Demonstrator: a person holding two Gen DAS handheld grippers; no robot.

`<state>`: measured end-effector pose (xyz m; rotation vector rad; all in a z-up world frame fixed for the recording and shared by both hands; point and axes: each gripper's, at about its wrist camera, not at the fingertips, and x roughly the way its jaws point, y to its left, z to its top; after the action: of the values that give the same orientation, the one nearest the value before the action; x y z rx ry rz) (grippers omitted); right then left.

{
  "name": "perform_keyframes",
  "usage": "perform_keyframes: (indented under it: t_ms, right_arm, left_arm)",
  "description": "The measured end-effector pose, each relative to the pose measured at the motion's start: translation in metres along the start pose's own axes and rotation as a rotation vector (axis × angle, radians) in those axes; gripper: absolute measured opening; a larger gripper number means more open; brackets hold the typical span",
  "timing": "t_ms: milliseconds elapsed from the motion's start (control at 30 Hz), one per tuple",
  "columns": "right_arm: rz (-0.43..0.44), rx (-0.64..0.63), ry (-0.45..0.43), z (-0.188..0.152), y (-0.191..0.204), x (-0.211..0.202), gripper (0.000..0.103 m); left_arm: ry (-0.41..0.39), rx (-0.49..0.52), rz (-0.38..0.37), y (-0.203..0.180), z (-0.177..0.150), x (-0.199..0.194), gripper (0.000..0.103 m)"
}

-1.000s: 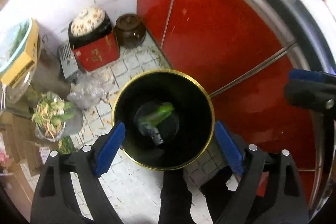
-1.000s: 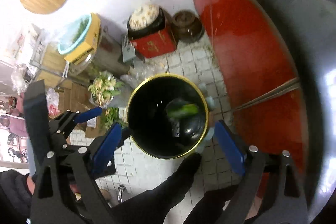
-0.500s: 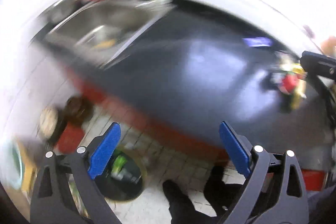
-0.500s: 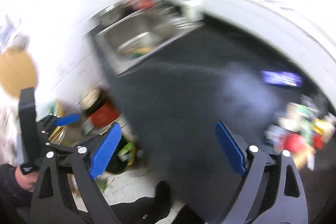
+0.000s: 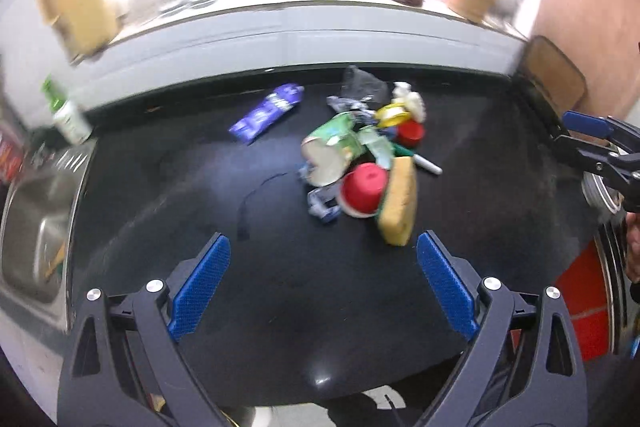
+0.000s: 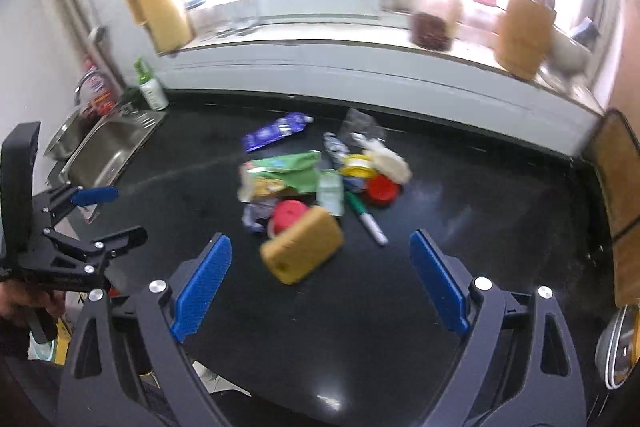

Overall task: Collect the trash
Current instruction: 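Move both tools back up over the countertop, then grasp the green paper cup with the left tool while the right tool grasps the green marker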

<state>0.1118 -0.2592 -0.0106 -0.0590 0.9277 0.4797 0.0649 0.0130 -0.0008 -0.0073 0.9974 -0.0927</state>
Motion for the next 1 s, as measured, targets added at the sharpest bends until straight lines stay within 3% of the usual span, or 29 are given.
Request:
perform_keyframes:
  t_ms: [400, 567, 633, 833, 1000]
  right_arm:
    - [0.030, -0.027, 0.065, 0.004, -0.032, 0.035, 0.088]
    - [0.045, -0.034, 0.100, 0.006, -0.044, 0.064, 0.087]
    - [0.042, -0.050, 0.119, 0.006, -0.049, 0.085, 0.087]
    - [0.044, -0.108, 0.201, 0.004, -0.062, 0.150, 0.082]
    - [0.066, -0.152, 0.261, 0.003, -0.066, 0.197, 0.079]
  left_arm:
    - [0.059, 0.053, -0.011, -0.011, 0.028, 0.043, 0.092]
    - [0.089, 0.072, -0.054, -0.006, 0.049, 0.077, 0.092]
    - [0.101, 0.084, -0.097, -0.003, 0.059, 0.100, 0.092]
    - [0.171, 0.109, -0.092, 0.007, 0.080, 0.158, 0.092]
    - [0.211, 0.138, -0.134, 0.016, 0.099, 0.198, 0.092]
